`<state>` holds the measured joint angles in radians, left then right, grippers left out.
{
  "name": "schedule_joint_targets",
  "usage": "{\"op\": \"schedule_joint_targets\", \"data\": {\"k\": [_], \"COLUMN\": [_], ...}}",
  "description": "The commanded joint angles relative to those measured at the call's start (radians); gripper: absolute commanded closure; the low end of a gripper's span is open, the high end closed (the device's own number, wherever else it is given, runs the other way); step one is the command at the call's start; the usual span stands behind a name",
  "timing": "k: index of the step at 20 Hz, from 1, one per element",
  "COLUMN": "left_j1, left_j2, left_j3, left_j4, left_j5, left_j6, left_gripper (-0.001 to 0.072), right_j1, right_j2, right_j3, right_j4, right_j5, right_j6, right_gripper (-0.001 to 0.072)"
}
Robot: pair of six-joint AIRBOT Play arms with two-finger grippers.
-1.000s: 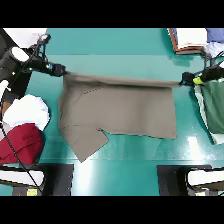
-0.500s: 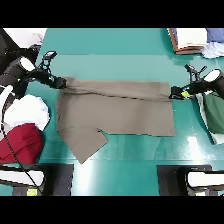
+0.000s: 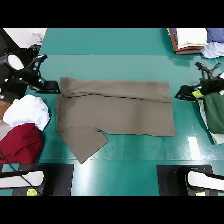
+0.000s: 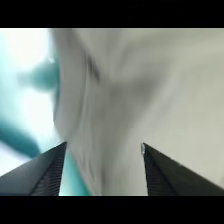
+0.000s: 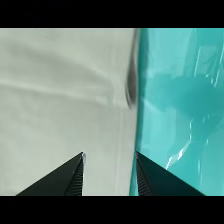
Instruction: Fold the shirts.
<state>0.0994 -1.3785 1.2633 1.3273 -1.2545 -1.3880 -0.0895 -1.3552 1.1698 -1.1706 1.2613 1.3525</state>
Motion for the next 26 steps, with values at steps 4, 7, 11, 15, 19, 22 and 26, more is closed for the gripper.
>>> {"op": "schedule_joint_targets", "data": {"k": [4,7,11,15,19,22,26], "left_j1": [0.011,0.011,0.011,0.011,0.011,0.011,0.011], "left_j2": [0.36,0.475,0.511,0.51,0.51,0.51,0.51], "left_j3": [-0.509,-0.695,-0.779,-0.825,-0.876,-0.896,-0.887], "left_j4": [-0.137,-0.19,-0.188,-0.237,-0.286,-0.294,-0.364], "left_j5": [-0.053,-0.082,-0.106,0.003,0.119,0.137,0.154], "left_j6": [-0.104,-0.116,-0.133,-0.15,-0.15,-0.15,-0.146], "left_gripper": [0.0165,0.0165,0.0165,0.0165,0.0166,0.0166,0.0674], "right_j1": [-0.077,-0.072,-0.07,-0.071,-0.071,-0.071,-0.075], "right_j2": [0.2,0.224,0.224,0.224,0.224,0.224,0.224], "right_j3": [-0.187,-0.21,-0.21,-0.21,-0.21,-0.21,-0.21], "right_j4": [0.001,0.015,0.138,0.158,0.158,0.158,0.148], "right_j5": [0.036,0.026,0.019,0.019,0.025,0.027,0.061], "right_j6": [-0.04,-0.056,-0.106,-0.109,-0.109,-0.109,-0.109], "right_gripper": [0.0333,0.0333,0.0334,0.0334,0.0335,0.0336,0.0336]}}
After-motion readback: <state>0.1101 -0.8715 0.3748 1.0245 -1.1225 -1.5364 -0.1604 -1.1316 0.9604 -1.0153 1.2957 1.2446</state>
